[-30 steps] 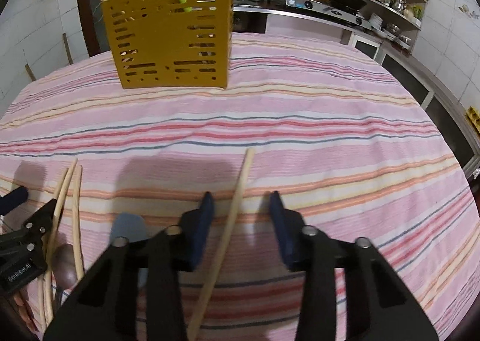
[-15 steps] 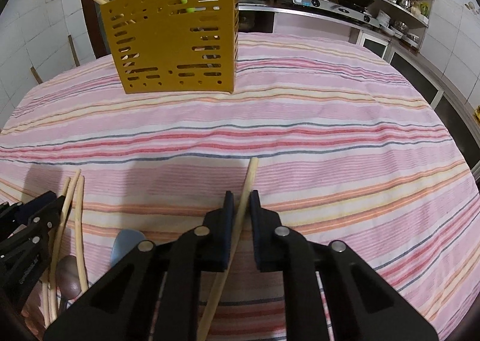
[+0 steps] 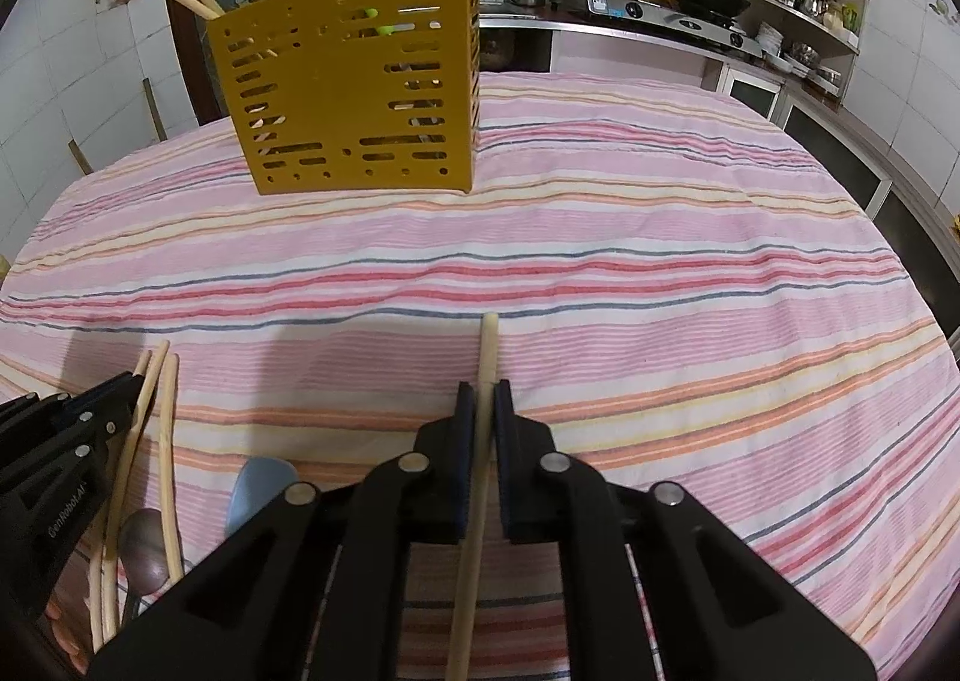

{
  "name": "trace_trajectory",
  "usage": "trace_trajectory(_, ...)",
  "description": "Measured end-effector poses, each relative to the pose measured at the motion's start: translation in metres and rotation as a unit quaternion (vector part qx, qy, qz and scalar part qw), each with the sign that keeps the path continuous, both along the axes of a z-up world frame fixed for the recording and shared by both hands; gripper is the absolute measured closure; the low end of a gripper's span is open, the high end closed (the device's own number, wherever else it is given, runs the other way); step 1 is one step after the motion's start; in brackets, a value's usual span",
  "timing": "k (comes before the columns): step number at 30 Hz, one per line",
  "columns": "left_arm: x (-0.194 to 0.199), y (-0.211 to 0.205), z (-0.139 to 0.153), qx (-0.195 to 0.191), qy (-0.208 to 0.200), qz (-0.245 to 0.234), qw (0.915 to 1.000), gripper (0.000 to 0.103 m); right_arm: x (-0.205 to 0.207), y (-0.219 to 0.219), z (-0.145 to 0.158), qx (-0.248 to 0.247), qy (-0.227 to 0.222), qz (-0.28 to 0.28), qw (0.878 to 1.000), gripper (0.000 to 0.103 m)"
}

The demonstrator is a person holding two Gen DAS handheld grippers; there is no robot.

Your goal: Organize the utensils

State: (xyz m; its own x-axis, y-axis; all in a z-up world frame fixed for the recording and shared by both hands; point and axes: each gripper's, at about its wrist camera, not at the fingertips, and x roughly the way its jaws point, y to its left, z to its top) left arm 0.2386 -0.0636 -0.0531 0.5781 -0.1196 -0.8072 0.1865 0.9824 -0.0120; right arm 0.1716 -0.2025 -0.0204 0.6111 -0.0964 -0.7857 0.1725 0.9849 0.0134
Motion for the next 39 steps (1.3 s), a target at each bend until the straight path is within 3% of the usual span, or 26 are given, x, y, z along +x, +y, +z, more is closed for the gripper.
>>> trace_trajectory(22,0.002,0.001,0.001,-0.01,-0.005,0.006,0.9999,0.098,0.003,-0.004,0.001,0.026,0.001,0.001,1.0,0.096)
trace_trajectory(34,-0.013,0.013,0.023,-0.02,-0.058,0.019,0.9979,0.099,-0.017,-0.009,0.027,0.044,-0.062,-0.004,0.997,0.097)
trace_trajectory(39,-0.03,0.022,0.045,-0.025,-0.103,0.023,0.9941,0.099,-0.03,-0.011,0.044,0.049,-0.097,-0.004,0.994,0.097)
